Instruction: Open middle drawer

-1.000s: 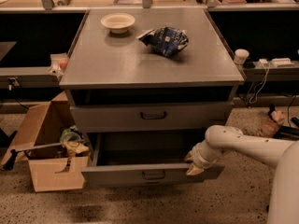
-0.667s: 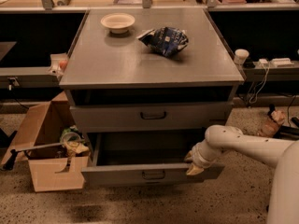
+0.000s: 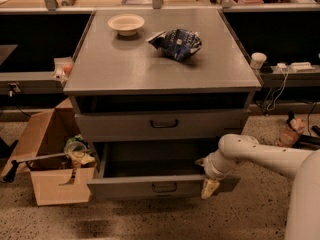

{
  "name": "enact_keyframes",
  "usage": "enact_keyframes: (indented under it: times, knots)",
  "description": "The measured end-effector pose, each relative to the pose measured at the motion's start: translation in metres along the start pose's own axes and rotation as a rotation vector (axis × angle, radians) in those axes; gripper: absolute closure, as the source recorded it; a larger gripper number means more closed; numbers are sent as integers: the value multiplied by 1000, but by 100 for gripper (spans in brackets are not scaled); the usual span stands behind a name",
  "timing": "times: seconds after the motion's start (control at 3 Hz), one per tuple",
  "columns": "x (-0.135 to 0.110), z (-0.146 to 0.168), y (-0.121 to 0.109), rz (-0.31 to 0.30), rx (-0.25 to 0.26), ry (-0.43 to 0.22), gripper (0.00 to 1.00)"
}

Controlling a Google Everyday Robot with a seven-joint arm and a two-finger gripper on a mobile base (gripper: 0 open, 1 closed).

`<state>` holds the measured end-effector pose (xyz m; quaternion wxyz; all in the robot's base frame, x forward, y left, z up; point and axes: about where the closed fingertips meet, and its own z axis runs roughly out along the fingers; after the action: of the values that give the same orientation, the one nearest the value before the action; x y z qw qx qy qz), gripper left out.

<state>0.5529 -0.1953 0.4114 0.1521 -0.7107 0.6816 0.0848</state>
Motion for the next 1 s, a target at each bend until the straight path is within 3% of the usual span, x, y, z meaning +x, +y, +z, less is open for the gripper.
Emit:
enact_keyframes:
  times: [0.33, 0.67, 1.0]
  knots:
    - [0, 0, 0, 0, 0, 0, 0]
    - [0, 8, 16, -6, -43, -18, 0]
    - [0, 16, 55, -3, -116, -35, 0]
